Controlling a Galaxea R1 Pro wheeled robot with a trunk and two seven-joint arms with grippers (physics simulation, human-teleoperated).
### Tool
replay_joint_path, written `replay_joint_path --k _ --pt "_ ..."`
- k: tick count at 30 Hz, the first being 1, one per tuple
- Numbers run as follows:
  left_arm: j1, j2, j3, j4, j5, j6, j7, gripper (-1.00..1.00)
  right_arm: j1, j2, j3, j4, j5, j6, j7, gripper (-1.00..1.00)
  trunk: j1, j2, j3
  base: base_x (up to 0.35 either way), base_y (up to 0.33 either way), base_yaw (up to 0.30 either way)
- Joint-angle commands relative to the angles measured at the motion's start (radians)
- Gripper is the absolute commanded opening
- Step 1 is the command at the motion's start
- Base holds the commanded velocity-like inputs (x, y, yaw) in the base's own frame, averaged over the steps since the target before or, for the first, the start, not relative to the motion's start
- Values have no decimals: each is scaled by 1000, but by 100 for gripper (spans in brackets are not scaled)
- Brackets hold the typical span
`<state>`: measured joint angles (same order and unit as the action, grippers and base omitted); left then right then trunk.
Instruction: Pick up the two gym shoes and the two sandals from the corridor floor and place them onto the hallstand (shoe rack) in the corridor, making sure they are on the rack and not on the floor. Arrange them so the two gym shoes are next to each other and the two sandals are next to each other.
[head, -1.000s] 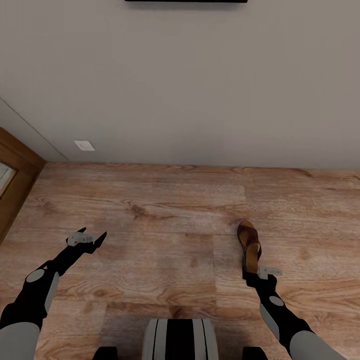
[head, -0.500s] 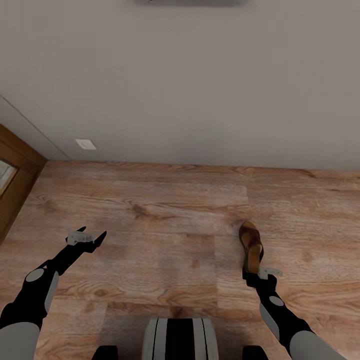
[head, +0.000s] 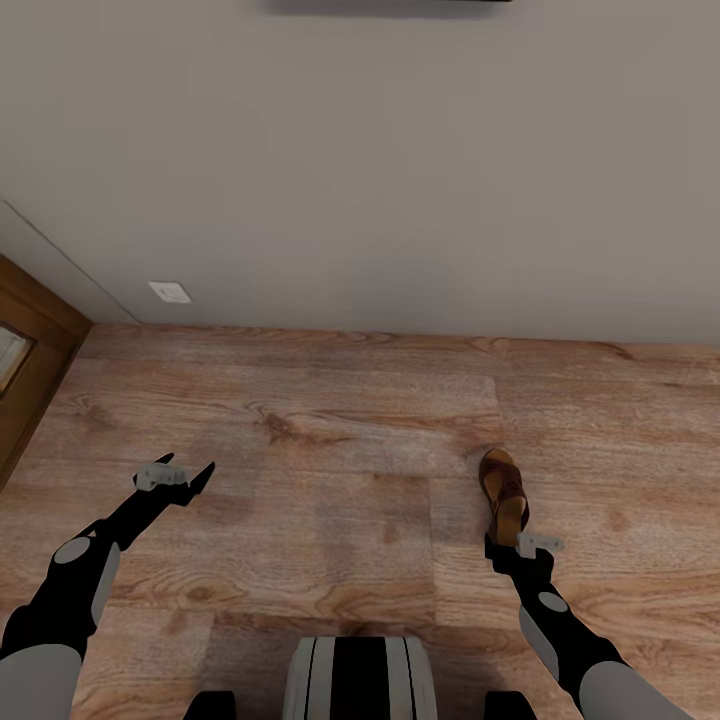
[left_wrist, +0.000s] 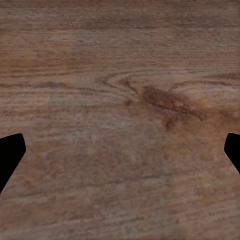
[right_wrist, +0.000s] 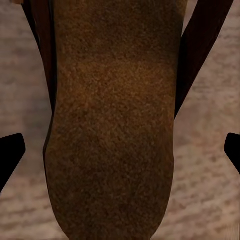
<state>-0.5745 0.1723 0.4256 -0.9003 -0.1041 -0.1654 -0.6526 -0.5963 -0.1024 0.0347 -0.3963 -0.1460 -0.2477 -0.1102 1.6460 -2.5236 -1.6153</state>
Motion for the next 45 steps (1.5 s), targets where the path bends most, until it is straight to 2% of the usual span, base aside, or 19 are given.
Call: replay_joint_path --k 1,12,16,38,39,45 --pt "-1 -1 4 0 -10 -6 -4 100 0 0 4 1 -9 -4 -2 100 0 0 0 28 0 0" --pt "-1 3 4 -2 -9 -6 -5 100 0 0 4 1 -9 -4 -2 100 0 0 0 6 0 0" --pt "-1 5 5 -2 -9 -6 -5 100 0 0 4 1 -9 -4 -2 100 2 -1 -16 0 0 0" --pt "-1 7 5 -2 -9 -6 -4 100 0 0 4 -1 -9 -5 -3 100 2 -1 -19 0 0 0" --pt "-1 8 5 -2 -9 -6 -4 100 0 0 4 0 -9 -5 -3 -100 2 -1 -19 0 0 0" --pt "-1 9 6 -2 -9 -5 -4 100 0 -2 4 1 -9 -5 -2 -100 2 -1 -19 0 0 0"
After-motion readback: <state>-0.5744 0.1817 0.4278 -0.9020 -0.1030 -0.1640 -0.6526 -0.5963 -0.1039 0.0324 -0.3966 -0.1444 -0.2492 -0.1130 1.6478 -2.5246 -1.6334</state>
